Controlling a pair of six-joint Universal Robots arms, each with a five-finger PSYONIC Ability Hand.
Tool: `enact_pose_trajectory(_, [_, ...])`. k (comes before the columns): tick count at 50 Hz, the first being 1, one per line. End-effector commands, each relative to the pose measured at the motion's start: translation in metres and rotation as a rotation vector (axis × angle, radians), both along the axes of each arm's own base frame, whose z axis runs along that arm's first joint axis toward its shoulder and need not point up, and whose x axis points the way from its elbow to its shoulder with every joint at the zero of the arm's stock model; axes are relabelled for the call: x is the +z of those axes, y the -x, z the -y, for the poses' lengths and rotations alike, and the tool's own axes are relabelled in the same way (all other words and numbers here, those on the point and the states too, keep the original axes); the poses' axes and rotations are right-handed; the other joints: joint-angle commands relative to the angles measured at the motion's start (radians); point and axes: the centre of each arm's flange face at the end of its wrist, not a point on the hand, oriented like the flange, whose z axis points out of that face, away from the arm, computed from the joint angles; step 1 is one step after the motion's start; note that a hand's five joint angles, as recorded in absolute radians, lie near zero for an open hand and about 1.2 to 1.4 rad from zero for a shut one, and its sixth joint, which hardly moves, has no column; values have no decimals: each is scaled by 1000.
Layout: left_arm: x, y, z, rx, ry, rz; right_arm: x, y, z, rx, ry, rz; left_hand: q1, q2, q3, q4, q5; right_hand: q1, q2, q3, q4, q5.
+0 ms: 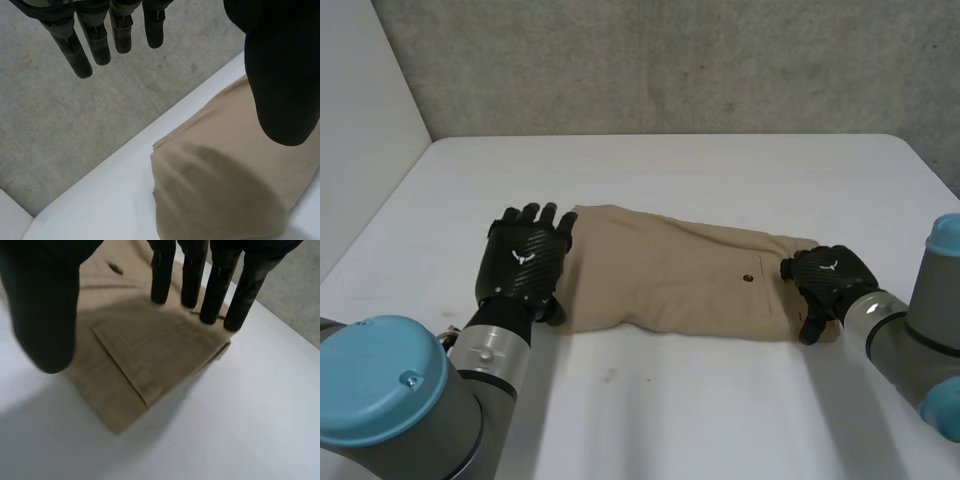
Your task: Fold the shorts.
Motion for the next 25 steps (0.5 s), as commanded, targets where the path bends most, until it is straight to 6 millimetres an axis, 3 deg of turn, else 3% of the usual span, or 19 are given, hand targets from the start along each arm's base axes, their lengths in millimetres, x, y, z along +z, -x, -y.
enact_pose_trajectory(1, [1,-7,12,38,22,-5,-24,12,22,-37,8,-40,-13,-25,-33,-22,-41,1074,1027,1018,1023,1028])
enact_pose_trajectory(8, [0,-6,10,35,19,-5,7,32,36,-83,98,-78,-13,-25,-33,-22,-41,1077,1030,1021,1025,1030])
enact_pose_trajectory(13, [3,-8,11,40,26,-10,29,54,39,-84,146,-272,-13,-25,-33,-22,-41,1077,1030,1021,1025,1030])
enact_pose_trajectory(18, [8,-8,11,44,38,-18,43,64,49,-75,236,-464,-13,-25,-33,-22,-41,1077,1030,1021,1025,1030])
enact_pose_trajectory(21, [11,-9,10,44,45,-25,55,45,49,2,339,-562,-13,-25,-33,-22,-41,1077,1030,1021,1025,1030])
enact_pose_trajectory(25, [13,-9,10,47,50,-28,68,-18,24,212,509,-606,-13,-25,-33,-22,-41,1077,1030,1021,1025,1030])
